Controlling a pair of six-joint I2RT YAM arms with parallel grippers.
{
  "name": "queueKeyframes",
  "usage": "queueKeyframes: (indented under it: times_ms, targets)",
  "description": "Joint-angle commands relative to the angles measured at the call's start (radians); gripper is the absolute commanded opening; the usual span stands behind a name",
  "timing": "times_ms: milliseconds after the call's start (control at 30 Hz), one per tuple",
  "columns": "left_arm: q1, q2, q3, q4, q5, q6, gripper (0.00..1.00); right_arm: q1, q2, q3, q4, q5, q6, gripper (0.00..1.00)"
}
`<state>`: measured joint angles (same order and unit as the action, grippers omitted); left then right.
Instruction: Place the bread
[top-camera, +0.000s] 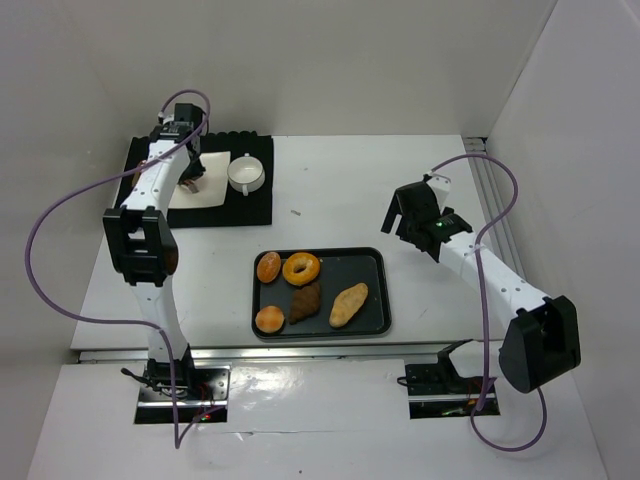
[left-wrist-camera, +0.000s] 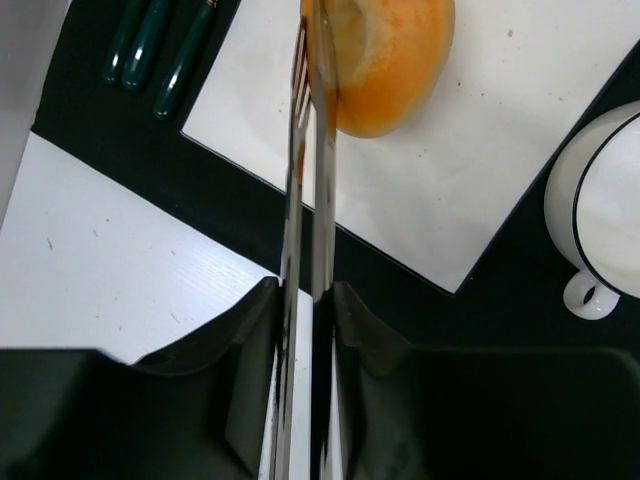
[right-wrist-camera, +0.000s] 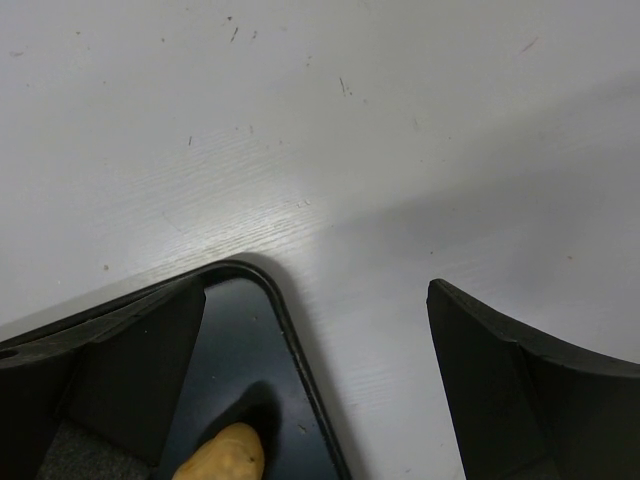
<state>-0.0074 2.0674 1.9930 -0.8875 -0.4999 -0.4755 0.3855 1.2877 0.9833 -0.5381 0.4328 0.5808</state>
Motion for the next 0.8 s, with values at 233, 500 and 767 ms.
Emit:
queueKeyframes:
  times_ms: [233,500,767]
  targets:
    - [-0.022,-0.059,-0.037,0.044,-0.003,-0.008,0.54,0.000,0.005,0.034,0.027,0.018,-0.010,0.99]
    - [-0.042,-0.165,-0.037,0.044,-0.037,-0.008,0.55,0.000,-0.013,0.025,0.027,0.009,-0.010,0.99]
    - [-0.095,-0.288,-0.082,0.032,-0.049,0.012,0.55,0.000,-0.031,0.006,0.036,0.000,-0.010,0.99]
